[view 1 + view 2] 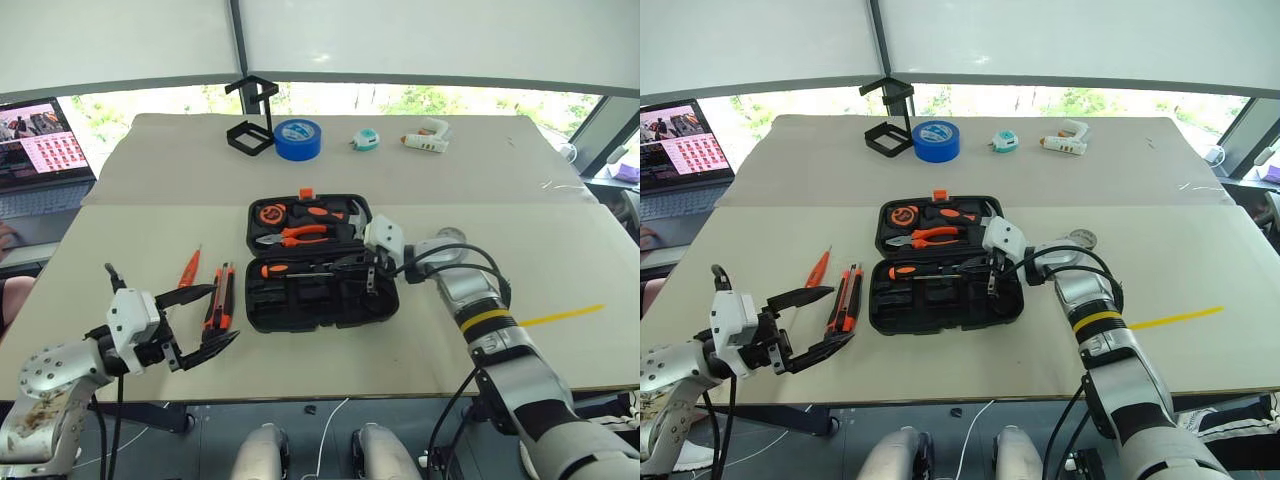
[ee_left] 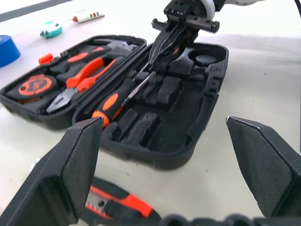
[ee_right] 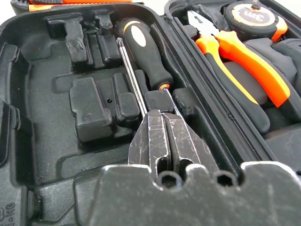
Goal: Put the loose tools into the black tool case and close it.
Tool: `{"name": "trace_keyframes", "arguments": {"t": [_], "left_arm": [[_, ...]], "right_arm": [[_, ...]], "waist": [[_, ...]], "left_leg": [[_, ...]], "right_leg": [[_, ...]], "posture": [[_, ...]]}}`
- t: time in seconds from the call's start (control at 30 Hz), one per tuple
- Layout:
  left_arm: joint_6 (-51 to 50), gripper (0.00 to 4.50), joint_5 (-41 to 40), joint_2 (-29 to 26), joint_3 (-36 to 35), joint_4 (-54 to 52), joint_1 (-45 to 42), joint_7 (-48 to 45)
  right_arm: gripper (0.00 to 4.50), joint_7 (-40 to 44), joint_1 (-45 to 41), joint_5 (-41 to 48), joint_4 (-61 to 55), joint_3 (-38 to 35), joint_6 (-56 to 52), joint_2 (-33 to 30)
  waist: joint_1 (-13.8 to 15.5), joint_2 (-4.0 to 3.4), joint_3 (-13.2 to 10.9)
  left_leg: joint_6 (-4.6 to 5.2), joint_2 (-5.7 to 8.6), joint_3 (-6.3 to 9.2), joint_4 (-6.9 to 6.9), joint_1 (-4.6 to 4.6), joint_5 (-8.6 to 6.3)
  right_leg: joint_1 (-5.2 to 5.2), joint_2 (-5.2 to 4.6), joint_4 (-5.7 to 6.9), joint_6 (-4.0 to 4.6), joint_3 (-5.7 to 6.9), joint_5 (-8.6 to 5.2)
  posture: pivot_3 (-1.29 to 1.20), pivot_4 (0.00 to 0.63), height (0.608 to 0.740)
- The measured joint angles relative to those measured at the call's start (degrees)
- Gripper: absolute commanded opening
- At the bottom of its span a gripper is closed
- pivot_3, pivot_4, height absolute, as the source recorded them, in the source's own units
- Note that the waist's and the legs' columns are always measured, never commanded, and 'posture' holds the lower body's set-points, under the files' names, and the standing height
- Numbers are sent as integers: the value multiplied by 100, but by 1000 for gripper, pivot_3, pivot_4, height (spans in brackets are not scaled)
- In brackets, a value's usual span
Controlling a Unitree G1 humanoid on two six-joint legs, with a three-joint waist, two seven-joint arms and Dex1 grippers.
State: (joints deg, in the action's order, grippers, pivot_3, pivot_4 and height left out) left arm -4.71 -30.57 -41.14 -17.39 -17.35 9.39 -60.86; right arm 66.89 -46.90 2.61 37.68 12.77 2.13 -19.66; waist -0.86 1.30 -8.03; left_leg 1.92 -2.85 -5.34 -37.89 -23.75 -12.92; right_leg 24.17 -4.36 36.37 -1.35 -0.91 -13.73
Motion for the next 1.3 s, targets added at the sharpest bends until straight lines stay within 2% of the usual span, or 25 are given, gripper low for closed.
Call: {"name": "trace_keyframes", "arguments": {"t": [0.5,0.63,0.7,0.8,0.93,0.97,1.13,1.17,1.3], "left_arm": [[-568,4500,109,-23,121,-224,-120,383],[-596,4500,138,-16,160,-224,-120,453],[-604,4500,100,156,97,-305,-100,643],[-685,4500,-200,481,-293,-508,267,972],[-908,4500,-462,471,-994,-535,726,1128],[-962,4500,-534,470,-1124,-538,776,1178],[-1103,4500,-632,497,-2063,-532,1487,1385],[-1120,4500,-667,570,-2253,-543,1711,1399],[-1265,4500,-664,829,-2896,-467,2715,1451]], "right_arm": [[42,-188,-248,-454,261,312,225,246],[42,-185,-295,-449,293,321,224,293],[42,-54,-170,-221,129,168,215,278],[776,356,268,480,-571,-243,192,56],[2091,663,581,1258,-1485,-1059,43,-714],[2546,726,747,1420,-1692,-1197,-29,-869],[4294,810,2072,1946,-2340,-1891,-152,-1522],[4490,797,2353,2051,-2518,-2047,-146,-1589],[4490,1055,3412,2192,-2827,-2473,450,-1913]], "waist": [[-119,5,3],[-163,6,4],[-158,6,3],[-142,7,-1],[-86,11,-1],[-63,14,0],[4,21,-2],[-8,21,-2],[-16,28,-6]], "left_leg": [[-8,-7,-7,0,51,4],[-11,-8,-5,2,50,5],[-11,-10,-1,3,45,5],[-11,-11,5,3,21,5],[-12,-10,13,3,33,5],[-12,-10,14,3,37,4],[-15,-9,3,4,36,2],[-15,-12,1,4,37,0],[-14,-9,-2,4,46,-11]], "right_leg": [[-10,3,54,19,-4,-12],[-5,3,61,22,-4,-14],[-3,1,59,22,-4,-14],[10,-9,54,19,-4,-15],[-8,-13,38,17,6,-13],[-12,-12,37,18,7,-14],[-4,-12,36,22,-2,-16],[-5,-9,34,24,-4,-18],[-8,-5,34,26,-6,-35]], "posture": [[0,150,740],[0,150,740],[0,150,740],[0,150,740],[0,150,740],[0,150,740],[0,150,740],[0,150,740],[0,150,740]]}}
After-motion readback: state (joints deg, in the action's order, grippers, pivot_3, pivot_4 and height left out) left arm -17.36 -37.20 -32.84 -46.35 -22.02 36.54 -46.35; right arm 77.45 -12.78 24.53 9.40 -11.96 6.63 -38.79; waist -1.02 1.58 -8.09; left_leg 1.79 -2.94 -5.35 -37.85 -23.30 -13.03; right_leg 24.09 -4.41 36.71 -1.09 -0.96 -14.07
